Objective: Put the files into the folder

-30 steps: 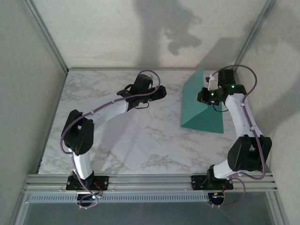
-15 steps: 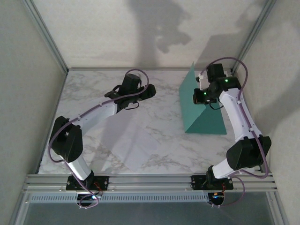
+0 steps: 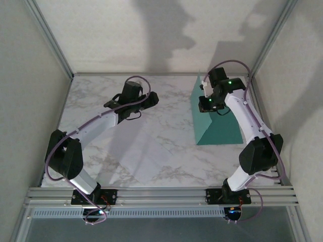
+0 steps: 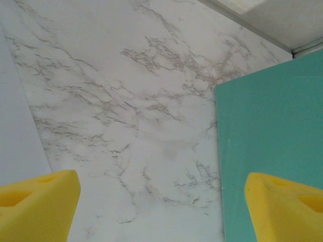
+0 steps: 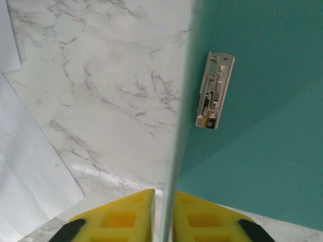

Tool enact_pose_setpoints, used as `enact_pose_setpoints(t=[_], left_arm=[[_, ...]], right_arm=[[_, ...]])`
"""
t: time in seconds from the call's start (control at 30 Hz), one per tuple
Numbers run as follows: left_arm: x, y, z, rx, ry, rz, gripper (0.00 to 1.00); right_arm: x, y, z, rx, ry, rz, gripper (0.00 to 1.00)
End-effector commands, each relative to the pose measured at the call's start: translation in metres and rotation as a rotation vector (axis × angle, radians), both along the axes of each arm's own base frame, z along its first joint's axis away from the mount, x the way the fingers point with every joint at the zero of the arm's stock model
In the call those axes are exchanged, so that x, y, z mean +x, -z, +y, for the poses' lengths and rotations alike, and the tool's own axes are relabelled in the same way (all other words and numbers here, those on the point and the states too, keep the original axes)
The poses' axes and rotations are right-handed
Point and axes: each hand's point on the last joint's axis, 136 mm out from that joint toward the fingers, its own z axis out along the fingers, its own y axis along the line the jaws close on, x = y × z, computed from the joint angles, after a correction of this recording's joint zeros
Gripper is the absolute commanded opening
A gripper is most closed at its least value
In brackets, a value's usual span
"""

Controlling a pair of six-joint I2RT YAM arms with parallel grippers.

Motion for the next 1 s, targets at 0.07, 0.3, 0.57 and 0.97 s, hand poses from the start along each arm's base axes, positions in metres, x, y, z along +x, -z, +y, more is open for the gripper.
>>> enact_pose_setpoints(t=[0.07,0.3,0.57,0.97], left_arm=[[-0.004,-0.018,0.010,-0.016,-0.005,-0.044,0.85],[-0.010,-0.029,0.020,-0.025,-0.019,-0.064,0.85],[-0.022,-0.055,0.030,-0.044,-0.035,-0.112,0.85],[-0.045,-0.068,0.054,-0.032,-0.088,-0.138,0.86]], right_arm=[[0.006,0.002,0.015,0.008,-0.004,0.014,0.24],[0.010,-0.013,0.043,0.127,-0.022,-0.008,0.54],[0.017,-0.026,0.083,0.372,-0.012,0.016,0.71],[0.028,-0.030,0.137,0.618,-0.041,0.056,0.84]])
